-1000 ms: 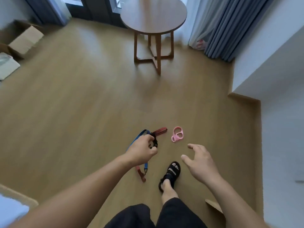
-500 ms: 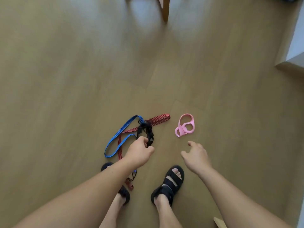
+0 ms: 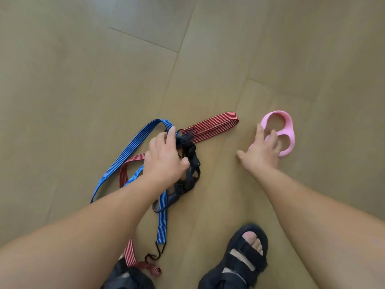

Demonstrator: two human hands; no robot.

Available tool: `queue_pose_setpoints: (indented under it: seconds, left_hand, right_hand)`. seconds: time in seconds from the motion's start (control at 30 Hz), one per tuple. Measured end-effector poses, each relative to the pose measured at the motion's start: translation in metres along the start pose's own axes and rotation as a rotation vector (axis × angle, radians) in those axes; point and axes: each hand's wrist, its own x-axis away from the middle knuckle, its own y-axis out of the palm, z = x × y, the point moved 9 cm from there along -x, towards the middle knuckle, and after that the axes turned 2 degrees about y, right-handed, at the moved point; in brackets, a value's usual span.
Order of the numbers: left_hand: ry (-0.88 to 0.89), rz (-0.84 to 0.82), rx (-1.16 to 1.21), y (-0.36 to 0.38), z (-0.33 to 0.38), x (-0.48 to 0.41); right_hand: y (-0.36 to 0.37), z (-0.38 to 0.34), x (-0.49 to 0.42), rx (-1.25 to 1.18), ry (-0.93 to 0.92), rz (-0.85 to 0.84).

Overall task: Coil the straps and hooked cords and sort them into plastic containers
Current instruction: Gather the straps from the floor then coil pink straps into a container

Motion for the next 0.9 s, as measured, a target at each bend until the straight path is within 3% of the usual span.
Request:
queue_pose_setpoints:
  seconds: [0.1,0.3,0.43,0.5,0.63,0.8,0.9]
  left_hand:
    - [0.045,0.014,-0.105,0.002,0.007,-0.011]
    - [0.069,-0.125,0.207,-0.031,0.037,0.029]
    - [0.095,-0.303,0.596,-0.083,0.071,0.080]
    - [0.107,-0.325,0.664,-0.115,0.090,0.104]
    - [0.119,-0.152,0.633,-0.202,0.136,0.153]
    - [0.282,-0.061,0.474,-0.305,0.216,0.245]
    - [0.336,0.073,0.428,-0.370,0.253,0.306]
  right_hand:
    - [-0.001,0.002,-0.001,-0.068,-0.099,0.120]
    - [-0.010,0.007,0.044,-0.418,-0.099,-0.090]
    - [-0.061,-0.008,0.091,-0.634,-0.064,-0.065]
    - [-0.095,-0.016,0.119,-0.775,-0.059,-0.057]
    - [-0.187,-0.028,0.181,-1.053,-0.047,-0.063]
    - [-0.323,-0.012,0.264,-1.379,0.016,-0.026]
    - [-0.396,0.000,0.324,-1.539,0.034,-0.066]
